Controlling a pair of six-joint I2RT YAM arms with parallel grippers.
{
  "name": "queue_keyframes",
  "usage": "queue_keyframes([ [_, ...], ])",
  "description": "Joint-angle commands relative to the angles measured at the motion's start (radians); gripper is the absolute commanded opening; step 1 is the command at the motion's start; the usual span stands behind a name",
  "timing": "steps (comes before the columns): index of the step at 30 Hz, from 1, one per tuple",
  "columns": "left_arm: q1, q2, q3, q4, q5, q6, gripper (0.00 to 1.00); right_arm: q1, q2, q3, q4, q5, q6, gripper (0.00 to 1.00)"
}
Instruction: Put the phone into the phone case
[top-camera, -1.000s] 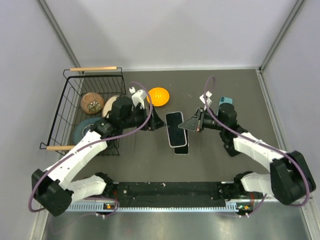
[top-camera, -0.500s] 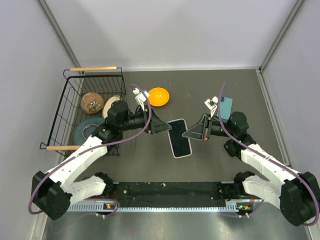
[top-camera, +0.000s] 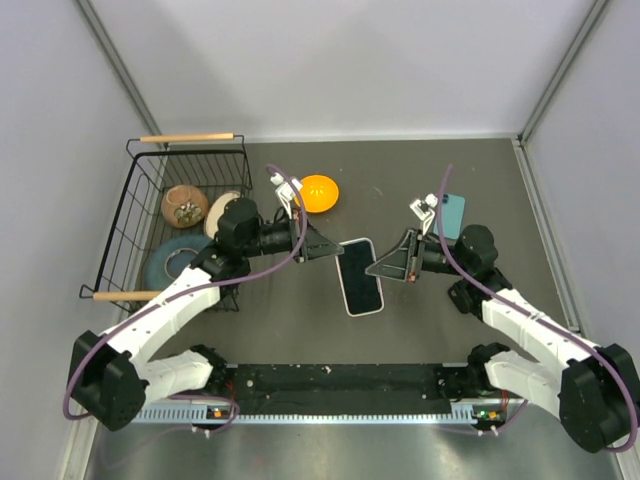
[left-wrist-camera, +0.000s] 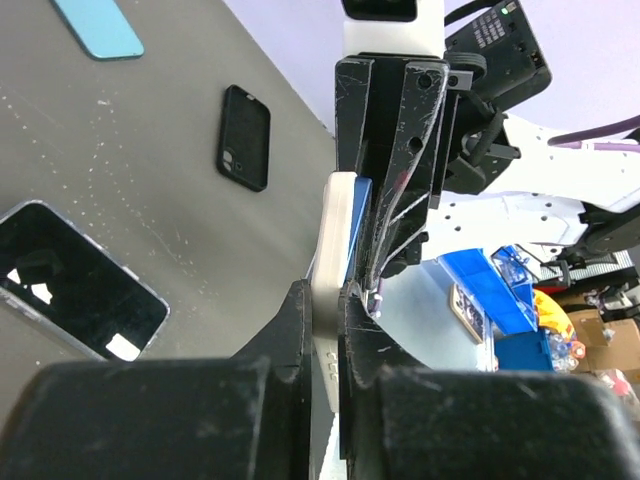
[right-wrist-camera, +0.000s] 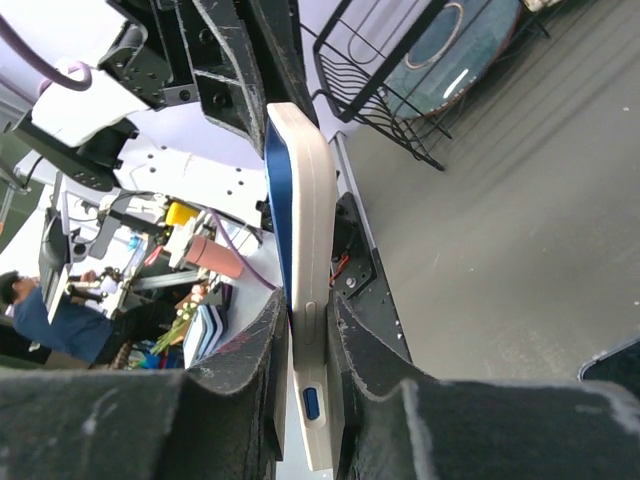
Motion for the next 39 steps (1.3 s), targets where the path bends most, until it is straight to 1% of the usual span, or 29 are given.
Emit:
queue_keyframes([
  [1, -0.004, 0.016, 0.046, -0.085, -0.069, 0.102, 0.0, 0.002, -0.007, 0.073, -0.01, 0.047, -0.03, 0.17],
  [2, -0.002, 0.018, 0.049, -0.093, -0.075, 0.11, 0.0, 0.002, -0.002, 0.083, -0.009, 0.049, -0.027, 0.17],
  [3, -0.002, 0.02, 0.052, -0.107, -0.081, 0.122, 0.0, 0.002, 0.001, 0.095, -0.004, 0.049, -0.024, 0.13],
  [5, -0.004, 0.023, 0.06, -0.11, -0.067, 0.124, 0.0, 0.002, 0.003, 0.106, -0.004, 0.064, -0.016, 0.02],
  [6, -0.004, 0.024, 0.061, -0.108, -0.063, 0.12, 0.16, 0.002, -0.002, 0.113, -0.007, 0.075, -0.013, 0.0],
  [8, -0.002, 0.016, 0.052, -0.096, -0.043, 0.11, 0.42, 0.002, -0.016, 0.115, 0.005, 0.104, 0.001, 0.0],
  [9, -0.002, 0.007, 0.041, -0.076, -0.029, 0.104, 0.58, 0.002, -0.017, 0.117, 0.014, 0.118, 0.008, 0.0],
  [10, -0.004, 0.003, 0.012, -0.02, 0.002, 0.096, 0.62, 0.002, -0.019, 0.118, 0.026, 0.123, 0.022, 0.0],
  [12, -0.004, 0.001, -0.008, 0.014, 0.036, 0.084, 0.68, 0.002, -0.017, 0.121, 0.051, 0.135, 0.053, 0.0],
  [13, -0.007, 0.006, -0.026, 0.058, 0.072, 0.078, 0.68, 0.002, -0.016, 0.12, 0.078, 0.141, 0.065, 0.0],
  [15, -0.015, 0.022, -0.04, 0.089, 0.095, 0.061, 0.68, 0.002, -0.01, 0.112, 0.111, 0.156, 0.108, 0.0],
  [16, -0.018, 0.029, -0.051, 0.108, 0.102, 0.056, 0.67, 0.002, -0.006, 0.106, 0.153, 0.161, 0.12, 0.0],
  [19, -0.032, 0.055, -0.054, 0.12, 0.109, 0.051, 0.64, 0.002, -0.003, 0.092, 0.19, 0.176, 0.16, 0.0],
  [20, -0.033, 0.059, -0.055, 0.152, 0.112, 0.033, 0.64, 0.002, 0.0, 0.086, 0.21, 0.175, 0.166, 0.0],
  [22, -0.038, 0.082, -0.065, 0.195, 0.125, 0.009, 0.62, 0.002, 0.006, 0.084, 0.217, 0.167, 0.175, 0.0],
  [23, -0.039, 0.092, -0.065, 0.23, 0.135, -0.013, 0.6, 0.002, 0.004, 0.083, 0.221, 0.161, 0.177, 0.0],
  [25, -0.039, 0.11, -0.058, 0.249, 0.155, -0.025, 0.57, 0.004, 0.0, 0.081, 0.218, 0.146, 0.176, 0.0],
  [27, -0.039, 0.115, -0.054, 0.254, 0.161, -0.025, 0.52, 0.004, -0.003, 0.077, 0.188, 0.141, 0.157, 0.0],
  [29, -0.039, 0.112, -0.048, 0.254, 0.163, -0.019, 0.47, 0.002, -0.014, 0.074, 0.162, 0.14, 0.139, 0.02],
  [30, -0.038, 0.113, -0.048, 0.258, 0.165, -0.019, 0.36, 0.002, -0.016, 0.074, 0.145, 0.137, 0.122, 0.03],
  [31, -0.038, 0.113, -0.046, 0.264, 0.172, -0.021, 0.31, 0.002, -0.019, 0.072, 0.126, 0.132, 0.113, 0.04],
  [32, -0.038, 0.115, -0.046, 0.27, 0.18, -0.022, 0.22, 0.004, -0.02, 0.072, 0.122, 0.127, 0.108, 0.07],
  [33, -0.038, 0.121, -0.04, 0.274, 0.186, -0.022, 0.06, 0.004, -0.022, 0.071, 0.118, 0.121, 0.103, 0.1],
  [34, -0.038, 0.127, -0.035, 0.263, 0.203, -0.022, 0.0, 0.004, -0.023, 0.072, 0.099, 0.12, 0.1, 0.13],
  [35, -0.039, 0.133, -0.031, 0.258, 0.214, -0.019, 0.0, 0.004, -0.035, 0.078, 0.083, 0.121, 0.094, 0.2],
  [37, -0.039, 0.144, -0.031, 0.269, 0.24, -0.022, 0.0, 0.004, -0.051, 0.083, 0.066, 0.123, 0.077, 0.28],
  [38, -0.039, 0.144, -0.034, 0.275, 0.258, -0.022, 0.0, 0.004, -0.069, 0.098, 0.024, 0.129, 0.068, 0.35],
  [39, -0.039, 0.139, -0.038, 0.281, 0.27, -0.021, 0.0, 0.004, -0.075, 0.11, -0.01, 0.139, 0.041, 0.39],
])
